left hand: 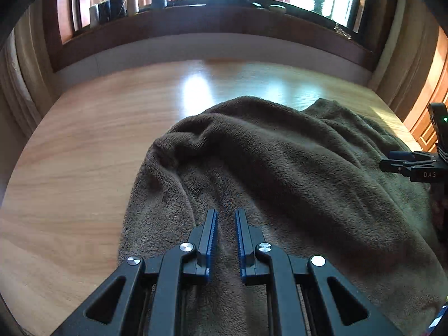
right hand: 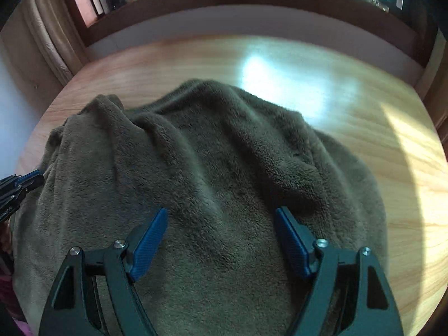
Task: Fold clothes
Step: 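Lower the fleece flat onto the table and open both tools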
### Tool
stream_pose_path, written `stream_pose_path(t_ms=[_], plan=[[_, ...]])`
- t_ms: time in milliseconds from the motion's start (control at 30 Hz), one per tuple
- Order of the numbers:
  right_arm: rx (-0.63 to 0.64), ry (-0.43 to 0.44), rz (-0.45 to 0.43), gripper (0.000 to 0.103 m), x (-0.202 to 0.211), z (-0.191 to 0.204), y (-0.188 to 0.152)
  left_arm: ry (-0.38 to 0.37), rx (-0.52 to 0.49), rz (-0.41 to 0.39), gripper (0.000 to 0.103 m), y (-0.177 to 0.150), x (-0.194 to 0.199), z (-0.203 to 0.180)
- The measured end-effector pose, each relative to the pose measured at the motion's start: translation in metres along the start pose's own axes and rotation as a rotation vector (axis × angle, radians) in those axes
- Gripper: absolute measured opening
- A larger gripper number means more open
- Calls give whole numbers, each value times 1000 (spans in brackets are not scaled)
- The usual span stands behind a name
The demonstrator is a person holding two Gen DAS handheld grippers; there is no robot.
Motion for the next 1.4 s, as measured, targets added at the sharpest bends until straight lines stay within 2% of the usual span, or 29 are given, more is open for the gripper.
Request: stream_pose_path(t_ms=[233, 500, 733, 1000, 1167, 1400], plan=[[50, -122, -2, 82, -16, -9, 10, 68, 7, 8, 14, 11, -30, 13], [-50, -186, -51, 84, -32, -46, 43, 92, -79, -15, 15, 47, -55, 13], [-96, -222, -82, 87, -43, -69, 64, 72, -145, -41, 15, 77, -77, 12], [-161, -262, -110, 91, -54, -98, 90, 93, -211, -57, 16, 103, -96, 11], [-167, -267, -121, 91, -56, -106, 95, 108, -229, -66, 16, 108, -102, 12], [-166, -269, -129, 92, -56, -114, 96, 117, -198, -24, 17, 99, -96, -1]])
Point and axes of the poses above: each gripper's, at about its wrist camera, not at the fingertips, and x roughly against the way its jaws point, z to its left, y to its top, the point moved 6 cm from there along -x, roughly the way its jaws point, and after that the axes turned 6 degrees about y, right-handed, at the moved point
